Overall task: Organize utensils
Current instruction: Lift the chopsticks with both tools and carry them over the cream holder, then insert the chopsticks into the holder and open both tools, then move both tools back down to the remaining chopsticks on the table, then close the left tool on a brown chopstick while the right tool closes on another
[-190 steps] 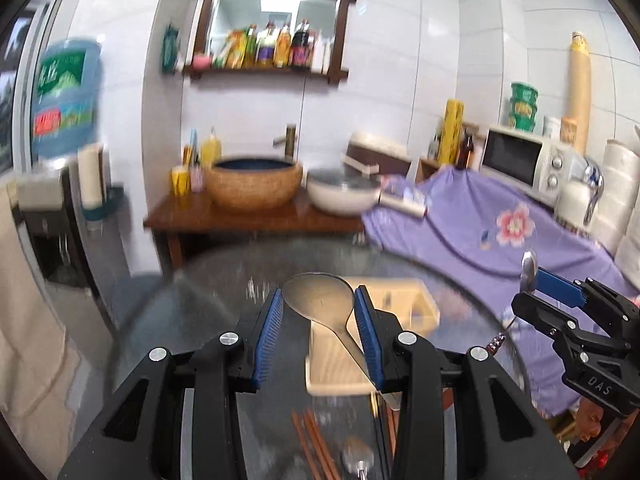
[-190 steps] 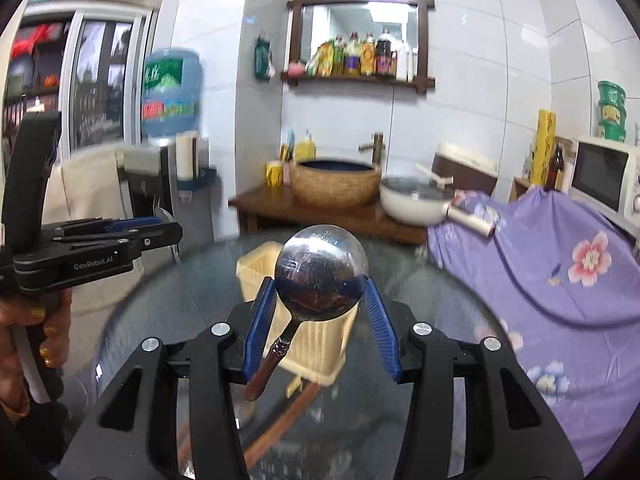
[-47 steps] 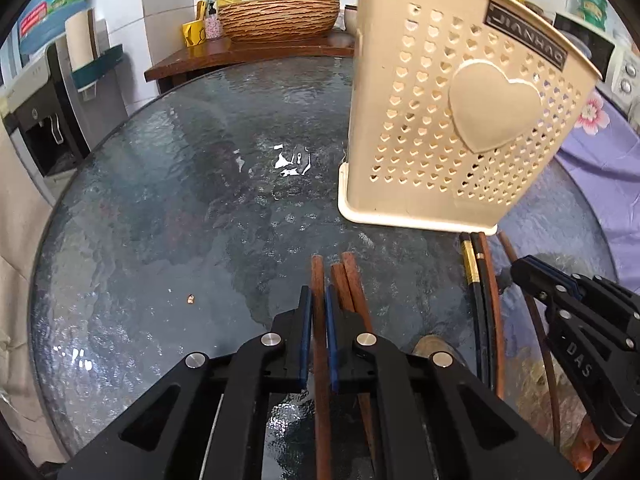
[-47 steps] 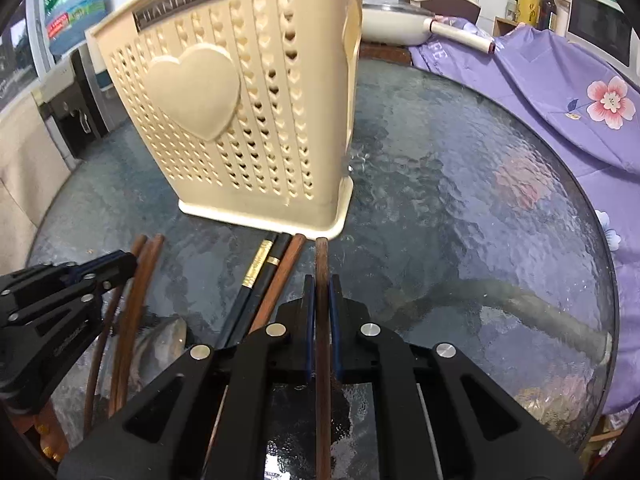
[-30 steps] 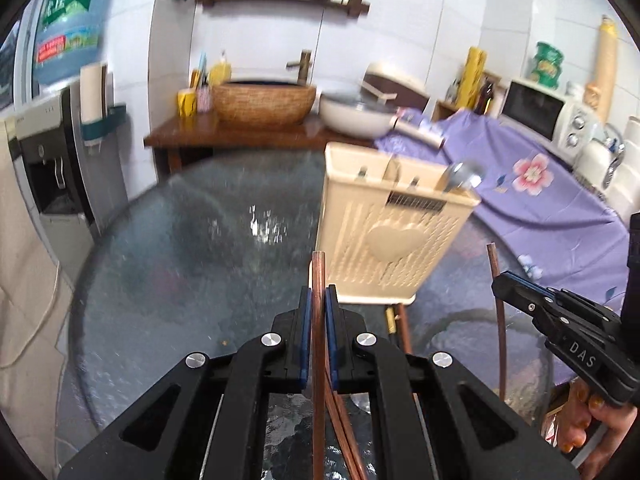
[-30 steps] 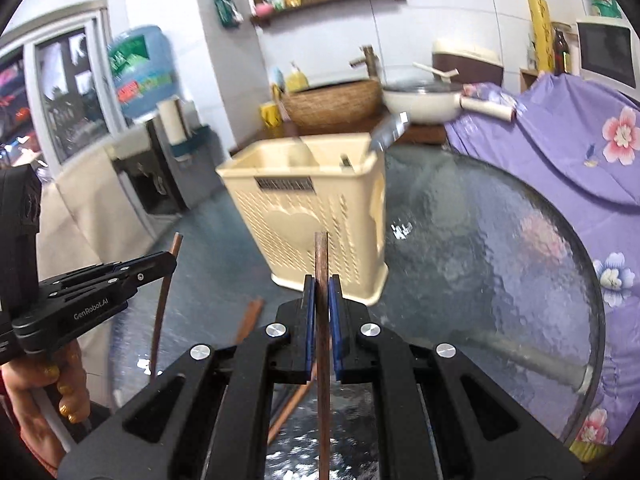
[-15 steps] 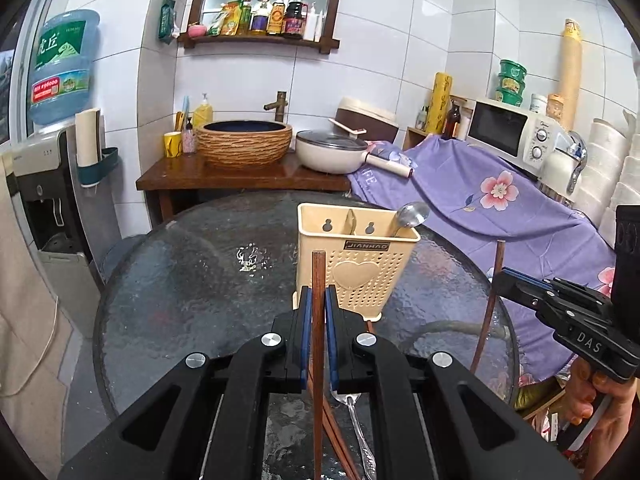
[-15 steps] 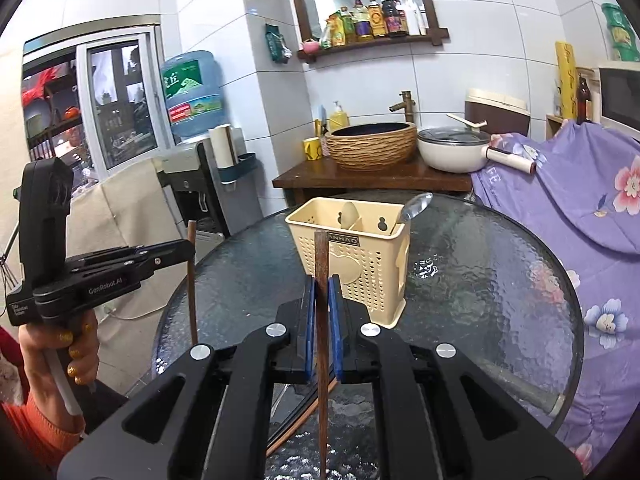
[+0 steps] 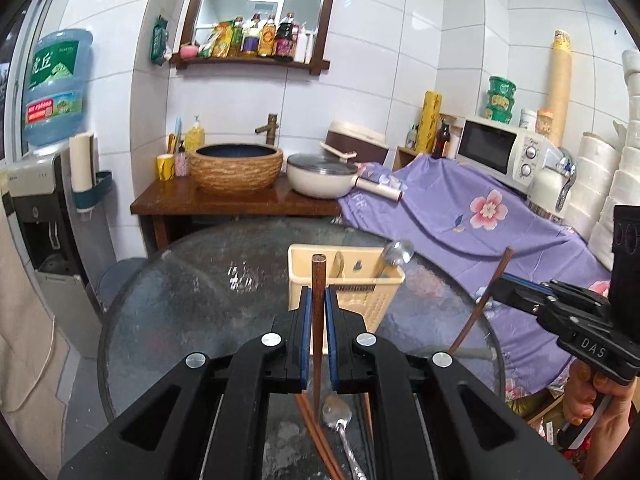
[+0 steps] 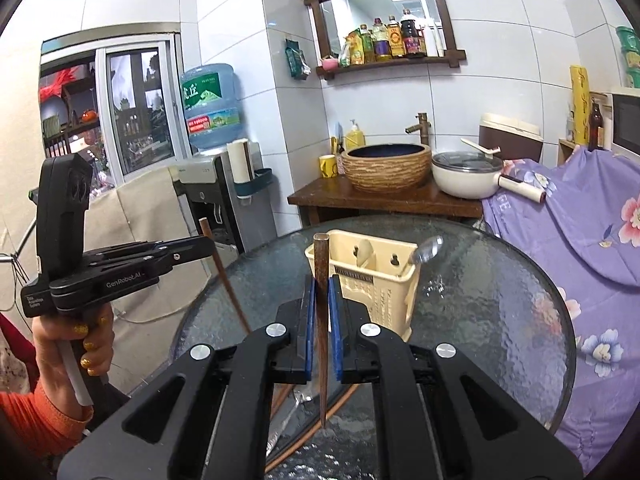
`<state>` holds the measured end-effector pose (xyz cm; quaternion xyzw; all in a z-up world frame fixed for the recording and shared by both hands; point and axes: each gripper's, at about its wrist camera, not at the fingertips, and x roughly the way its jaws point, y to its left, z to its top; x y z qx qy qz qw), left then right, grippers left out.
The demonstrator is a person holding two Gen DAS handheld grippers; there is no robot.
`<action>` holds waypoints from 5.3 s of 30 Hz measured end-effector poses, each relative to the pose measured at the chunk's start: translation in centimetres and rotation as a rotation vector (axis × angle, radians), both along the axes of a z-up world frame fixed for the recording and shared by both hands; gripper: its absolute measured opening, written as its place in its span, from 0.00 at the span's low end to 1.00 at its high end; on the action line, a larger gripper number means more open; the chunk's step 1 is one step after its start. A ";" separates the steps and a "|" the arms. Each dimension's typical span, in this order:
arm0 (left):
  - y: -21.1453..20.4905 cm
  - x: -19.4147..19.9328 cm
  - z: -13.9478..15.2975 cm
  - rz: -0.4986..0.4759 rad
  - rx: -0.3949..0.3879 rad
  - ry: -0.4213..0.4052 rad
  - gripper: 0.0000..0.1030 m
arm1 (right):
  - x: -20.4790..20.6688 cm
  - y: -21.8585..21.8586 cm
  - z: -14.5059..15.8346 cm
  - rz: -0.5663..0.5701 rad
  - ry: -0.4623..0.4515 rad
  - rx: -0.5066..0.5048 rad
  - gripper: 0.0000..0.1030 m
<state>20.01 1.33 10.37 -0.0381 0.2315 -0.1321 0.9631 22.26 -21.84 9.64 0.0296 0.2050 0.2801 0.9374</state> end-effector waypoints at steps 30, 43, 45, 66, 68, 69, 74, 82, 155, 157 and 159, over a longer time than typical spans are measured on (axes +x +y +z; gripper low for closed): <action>-4.0 14.4 7.7 0.111 0.037 -0.045 0.07 | 14.8 1.0 6.8 -0.224 -0.034 -0.002 0.07; -2.8 17.1 -0.2 0.112 0.011 0.128 0.07 | 17.0 1.3 0.5 -0.229 0.084 0.013 0.08; -2.8 17.2 -0.4 0.100 0.013 0.130 0.07 | 17.1 1.1 0.4 -0.228 0.086 0.016 0.08; 0.0 6.5 -4.4 0.124 0.038 0.069 0.86 | 6.9 -0.3 -3.3 -0.304 -0.070 -0.060 0.75; 0.4 5.7 -6.3 0.128 0.075 0.110 0.86 | 5.4 -0.1 -5.0 -0.284 -0.052 -0.080 0.78; 0.5 5.1 -7.5 0.137 0.104 0.130 0.86 | 4.9 0.1 -5.9 -0.279 -0.040 -0.099 0.82; 0.0 3.1 -12.7 0.158 0.239 0.214 0.76 | 3.2 1.9 -12.7 -0.255 0.093 -0.214 0.83; -0.5 1.8 -18.0 0.106 0.252 0.347 0.60 | 2.7 4.5 -19.5 -0.219 0.237 -0.341 0.83; -1.4 9.5 -19.5 0.217 0.141 0.471 0.10 | 13.0 6.2 -20.6 -0.377 0.439 -0.246 0.11; -1.7 9.4 -19.5 0.208 0.138 0.471 0.09 | 13.1 5.8 -20.6 -0.369 0.444 -0.230 0.09; -1.9 9.3 -19.5 0.208 0.136 0.469 0.08 | 13.4 5.0 -20.6 -0.360 0.453 -0.208 0.08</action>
